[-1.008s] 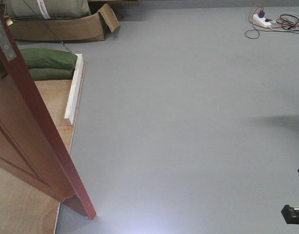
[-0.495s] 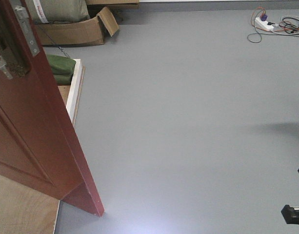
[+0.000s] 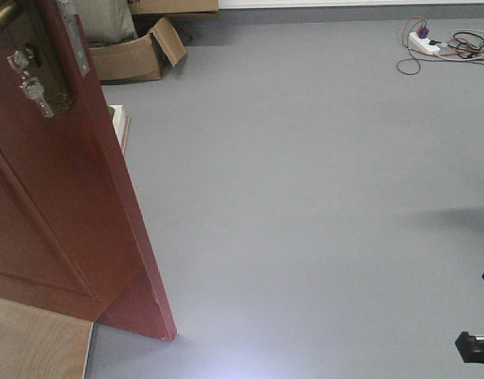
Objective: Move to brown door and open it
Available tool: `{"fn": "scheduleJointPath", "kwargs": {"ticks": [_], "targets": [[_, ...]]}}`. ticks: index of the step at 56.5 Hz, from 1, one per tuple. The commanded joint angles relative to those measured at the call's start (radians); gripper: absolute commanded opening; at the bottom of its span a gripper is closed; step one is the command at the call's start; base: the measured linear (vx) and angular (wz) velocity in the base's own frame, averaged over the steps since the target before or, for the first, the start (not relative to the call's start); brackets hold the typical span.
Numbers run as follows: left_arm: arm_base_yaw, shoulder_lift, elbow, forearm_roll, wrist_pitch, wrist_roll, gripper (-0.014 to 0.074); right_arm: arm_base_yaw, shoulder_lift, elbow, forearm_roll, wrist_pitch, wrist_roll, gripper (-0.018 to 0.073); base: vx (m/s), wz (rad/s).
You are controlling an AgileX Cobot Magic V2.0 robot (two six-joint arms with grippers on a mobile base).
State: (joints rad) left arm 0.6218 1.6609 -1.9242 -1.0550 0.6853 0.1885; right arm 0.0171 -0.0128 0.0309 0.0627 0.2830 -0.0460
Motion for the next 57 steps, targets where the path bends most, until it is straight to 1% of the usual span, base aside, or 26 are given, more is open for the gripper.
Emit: {"fn": "scheduleJointPath", "kwargs": {"ticks": [1,57], "targets": [[-0.011,-0.045,-0.031,-0.055,-0.035,0.001,-0.0006,-0.001,-0.009,0.005,-0.001,-0.082,-0.006,0.0000,0.13,-0.04],[-0.011,-0.045,-0.031,-0.055,-0.035,0.001,-0.0006,-0.001,-0.009,0.005,-0.001,-0.082,-0.006,0.0000,0.12,-0.01]]}}
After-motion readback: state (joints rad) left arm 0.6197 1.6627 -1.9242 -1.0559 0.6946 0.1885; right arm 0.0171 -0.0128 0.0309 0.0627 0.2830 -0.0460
